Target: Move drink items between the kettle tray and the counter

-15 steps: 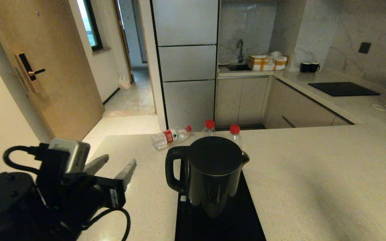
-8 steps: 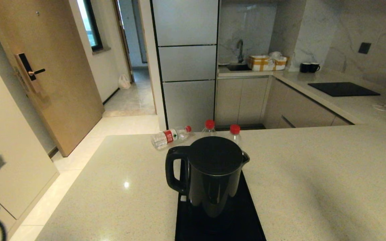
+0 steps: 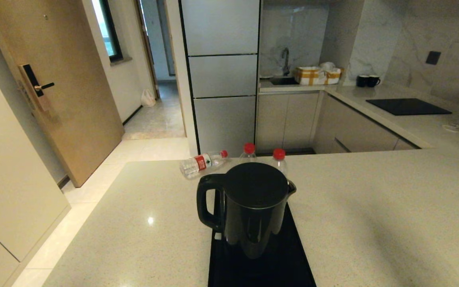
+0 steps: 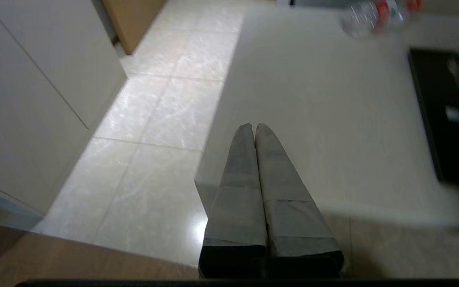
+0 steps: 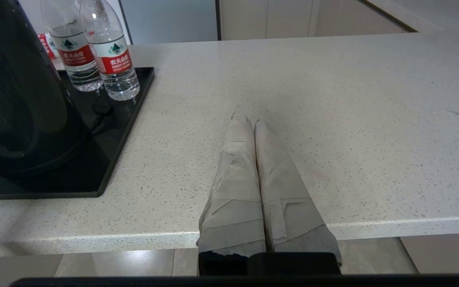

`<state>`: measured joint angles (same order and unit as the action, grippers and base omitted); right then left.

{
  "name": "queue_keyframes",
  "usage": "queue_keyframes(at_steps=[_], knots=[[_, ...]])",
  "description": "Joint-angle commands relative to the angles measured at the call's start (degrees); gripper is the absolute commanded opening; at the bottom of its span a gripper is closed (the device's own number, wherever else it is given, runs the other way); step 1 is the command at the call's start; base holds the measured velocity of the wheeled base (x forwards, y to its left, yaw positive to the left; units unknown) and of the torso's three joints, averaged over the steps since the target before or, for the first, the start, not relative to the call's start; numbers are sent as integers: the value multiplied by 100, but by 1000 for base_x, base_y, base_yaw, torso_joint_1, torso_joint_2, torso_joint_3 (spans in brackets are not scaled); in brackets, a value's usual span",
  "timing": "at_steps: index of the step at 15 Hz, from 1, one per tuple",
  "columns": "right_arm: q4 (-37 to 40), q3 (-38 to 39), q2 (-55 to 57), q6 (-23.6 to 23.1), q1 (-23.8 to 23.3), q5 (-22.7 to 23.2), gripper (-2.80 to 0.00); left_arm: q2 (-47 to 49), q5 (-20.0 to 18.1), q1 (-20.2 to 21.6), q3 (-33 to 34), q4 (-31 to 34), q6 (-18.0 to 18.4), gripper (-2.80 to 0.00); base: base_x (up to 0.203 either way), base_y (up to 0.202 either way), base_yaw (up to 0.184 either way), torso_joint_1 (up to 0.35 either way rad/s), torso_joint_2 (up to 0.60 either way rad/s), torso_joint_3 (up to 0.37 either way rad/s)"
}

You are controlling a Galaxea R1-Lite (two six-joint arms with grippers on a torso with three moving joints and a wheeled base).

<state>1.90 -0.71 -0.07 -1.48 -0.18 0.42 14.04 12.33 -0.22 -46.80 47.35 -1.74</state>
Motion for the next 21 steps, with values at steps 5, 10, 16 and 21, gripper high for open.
queue_keyframes(at_steps=[5,10,16,21], knots=[[1,0,7,-2,1,2,-280,-1289,-657,63,3200,-3257,595,-280,0,0,0,0,0,0],[-6,0,7,-2,1,2,-280,-1402,-1168,58,4680,-5450,913,-280,0,0,0,0,0,0],[-6,0,7,-2,1,2,-280,-1404,-1197,58,4680,-4551,244,-280,0,0,0,0,0,0],[-6,0,7,-2,1,2,-280,-1404,-1197,49,4680,-4551,244,-280,0,0,0,0,0,0]])
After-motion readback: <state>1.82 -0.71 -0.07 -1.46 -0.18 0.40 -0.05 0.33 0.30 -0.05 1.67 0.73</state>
